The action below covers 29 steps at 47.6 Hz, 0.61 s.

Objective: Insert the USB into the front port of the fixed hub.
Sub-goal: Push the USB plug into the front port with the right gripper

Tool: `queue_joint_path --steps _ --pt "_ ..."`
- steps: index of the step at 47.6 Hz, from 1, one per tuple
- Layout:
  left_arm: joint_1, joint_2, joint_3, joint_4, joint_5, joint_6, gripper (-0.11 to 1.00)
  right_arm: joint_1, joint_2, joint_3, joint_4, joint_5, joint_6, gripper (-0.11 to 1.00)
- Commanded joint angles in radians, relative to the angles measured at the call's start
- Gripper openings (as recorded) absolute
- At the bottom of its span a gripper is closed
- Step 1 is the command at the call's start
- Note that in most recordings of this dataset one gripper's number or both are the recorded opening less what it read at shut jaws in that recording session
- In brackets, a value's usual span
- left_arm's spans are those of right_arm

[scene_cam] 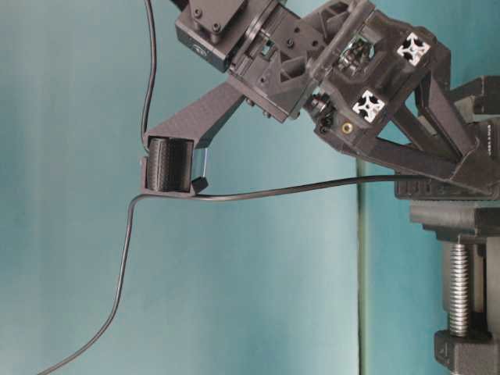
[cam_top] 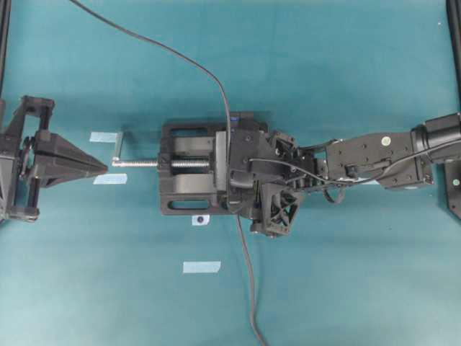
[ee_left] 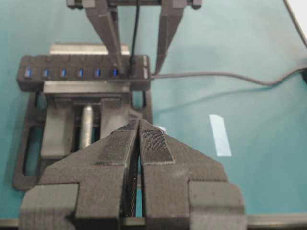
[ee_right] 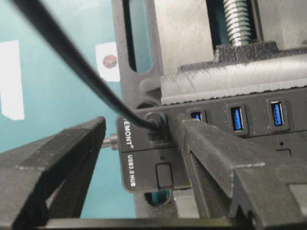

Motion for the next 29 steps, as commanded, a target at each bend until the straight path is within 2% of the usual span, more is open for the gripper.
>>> queue_joint_path --steps 1,29 --pt "-0.002 0.002 -0.012 0.002 -0.009 -0.002 0.00 -0.011 -0.018 -0.005 -0.002 0.009 0.012 0.76" --pt "0.000 0.003 -0.011 0.002 -0.009 -0.003 0.00 -0.025 -0.109 0.014 -0.002 0.026 0.006 0.77"
